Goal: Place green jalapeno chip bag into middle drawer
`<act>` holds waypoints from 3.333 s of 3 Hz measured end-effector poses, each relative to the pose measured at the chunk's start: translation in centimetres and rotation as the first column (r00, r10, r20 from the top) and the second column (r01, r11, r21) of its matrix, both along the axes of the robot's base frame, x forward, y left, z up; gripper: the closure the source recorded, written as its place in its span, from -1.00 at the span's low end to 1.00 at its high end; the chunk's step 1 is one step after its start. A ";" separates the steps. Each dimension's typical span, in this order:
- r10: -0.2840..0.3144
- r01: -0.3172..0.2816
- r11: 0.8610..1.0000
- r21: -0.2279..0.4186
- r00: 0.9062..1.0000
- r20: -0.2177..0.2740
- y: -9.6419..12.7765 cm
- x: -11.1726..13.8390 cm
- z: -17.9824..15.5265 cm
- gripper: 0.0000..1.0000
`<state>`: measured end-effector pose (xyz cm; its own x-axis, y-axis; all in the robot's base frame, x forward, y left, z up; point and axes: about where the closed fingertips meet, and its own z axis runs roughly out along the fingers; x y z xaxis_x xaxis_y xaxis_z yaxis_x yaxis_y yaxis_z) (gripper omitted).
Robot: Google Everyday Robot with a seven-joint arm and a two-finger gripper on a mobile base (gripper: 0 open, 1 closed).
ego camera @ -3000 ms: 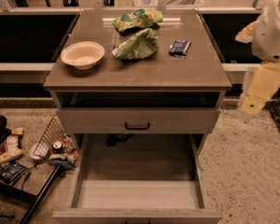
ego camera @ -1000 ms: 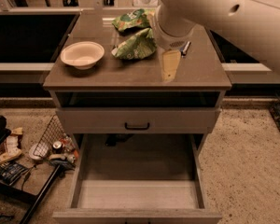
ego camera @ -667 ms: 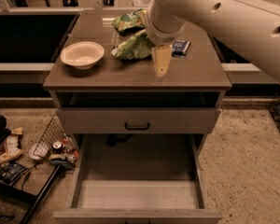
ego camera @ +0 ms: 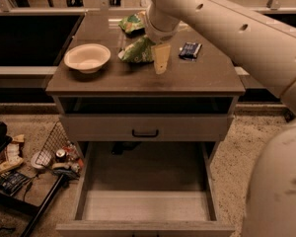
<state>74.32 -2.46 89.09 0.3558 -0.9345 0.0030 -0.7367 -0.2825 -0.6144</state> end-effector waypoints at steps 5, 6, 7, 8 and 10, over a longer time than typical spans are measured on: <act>-0.063 0.063 0.998 0.008 0.997 -0.055 -4.3 1.9 2.5 0.91; -0.080 0.085 0.990 0.116 0.996 -0.044 -8.2 -1.8 7.9 1.00; -0.092 0.110 0.973 0.202 0.991 -0.097 -12.1 -6.7 10.4 1.00; -0.099 0.144 0.955 0.258 0.979 -0.179 -15.7 -13.0 11.1 1.00; -0.068 0.147 0.951 0.274 0.958 -0.278 -22.4 -28.4 8.1 1.00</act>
Offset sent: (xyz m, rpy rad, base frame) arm 0.1042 -0.0066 -0.0346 -0.2332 0.0657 -0.0226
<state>45.95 -24.85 97.16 0.2046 -0.9133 -0.3523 -0.8984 -0.0324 -0.4379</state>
